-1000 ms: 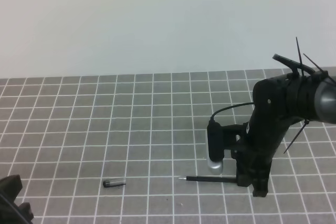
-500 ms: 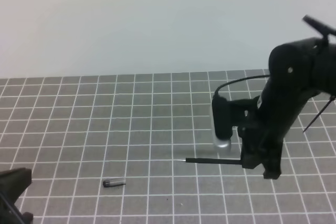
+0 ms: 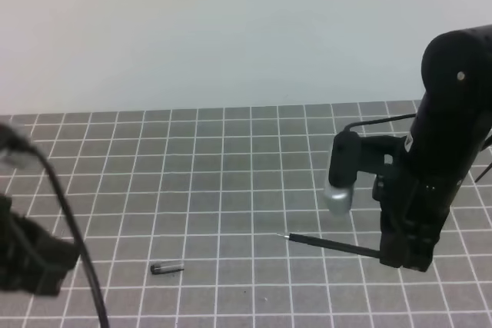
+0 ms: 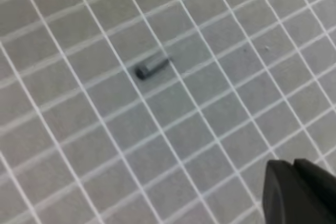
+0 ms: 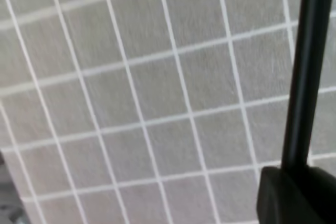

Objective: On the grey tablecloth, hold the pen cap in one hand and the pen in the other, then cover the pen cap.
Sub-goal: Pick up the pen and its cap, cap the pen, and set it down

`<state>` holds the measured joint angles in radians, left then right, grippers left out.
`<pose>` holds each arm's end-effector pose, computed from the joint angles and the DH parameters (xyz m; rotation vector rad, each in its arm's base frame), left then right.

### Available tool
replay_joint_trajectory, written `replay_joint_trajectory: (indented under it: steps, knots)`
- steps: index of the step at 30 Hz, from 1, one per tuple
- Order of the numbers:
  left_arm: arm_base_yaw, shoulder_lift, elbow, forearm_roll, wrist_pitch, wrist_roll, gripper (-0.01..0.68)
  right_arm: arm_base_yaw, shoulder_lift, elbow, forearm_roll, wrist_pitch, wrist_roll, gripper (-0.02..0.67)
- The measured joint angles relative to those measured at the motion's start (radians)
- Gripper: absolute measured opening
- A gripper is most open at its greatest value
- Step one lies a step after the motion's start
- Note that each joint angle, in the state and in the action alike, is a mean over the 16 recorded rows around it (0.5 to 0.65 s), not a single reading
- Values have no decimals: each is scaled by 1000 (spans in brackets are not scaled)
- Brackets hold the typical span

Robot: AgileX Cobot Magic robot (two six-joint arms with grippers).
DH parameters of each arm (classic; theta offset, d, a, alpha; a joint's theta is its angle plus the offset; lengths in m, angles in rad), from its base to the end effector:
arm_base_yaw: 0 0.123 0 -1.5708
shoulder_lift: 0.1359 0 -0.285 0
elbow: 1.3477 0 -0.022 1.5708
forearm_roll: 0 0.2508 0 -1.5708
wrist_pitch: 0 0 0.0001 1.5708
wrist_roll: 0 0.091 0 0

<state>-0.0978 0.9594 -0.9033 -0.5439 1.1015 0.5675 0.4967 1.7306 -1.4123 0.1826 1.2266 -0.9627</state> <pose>0.1579 -0.0577 0.3380 0.6648 2.4005 -0.5314 0.2939 0.1770 0.2706 -1.9306 2.2750 0.2162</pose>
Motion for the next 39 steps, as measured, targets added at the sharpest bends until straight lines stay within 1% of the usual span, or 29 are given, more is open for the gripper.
replay_joint_trajectory:
  steps: [5, 11, 14, 17, 20, 24, 28, 31, 34, 39]
  knots:
    - [0, 168, -103, -8, 45, 136, 1, 0, -5, 0, 22, 4, 40, 24]
    - [0, 355, -184, -26, 35, 326, 14, 0, -2, 2, 40, -22, 51, 6]
    - [-6, 433, -205, -29, 18, 408, 53, 0, -2, 2, 45, -22, 51, 1]
    - [-26, 497, -217, -12, -11, 473, 125, 0, -2, 2, 50, -22, 50, -4]
    - [-63, 548, -222, 40, -52, 511, 206, 0, -2, 2, 51, -22, 49, -4]
    - [-137, 603, -223, 138, -112, 529, 309, 0, -2, 2, 52, -22, 47, -3]
    - [-220, 650, -223, 252, -167, 536, 388, 0, -2, 3, 54, -22, 46, -3]
    - [-273, 686, -223, 336, -206, 534, 413, 0, -3, 5, 56, -17, 46, -3]
    - [-311, 721, -223, 398, -233, 531, 408, 0, -2, 7, 59, -17, 45, -3]
    - [-336, 776, -223, 441, -261, 526, 398, 0, 0, 10, 65, -17, 46, -4]
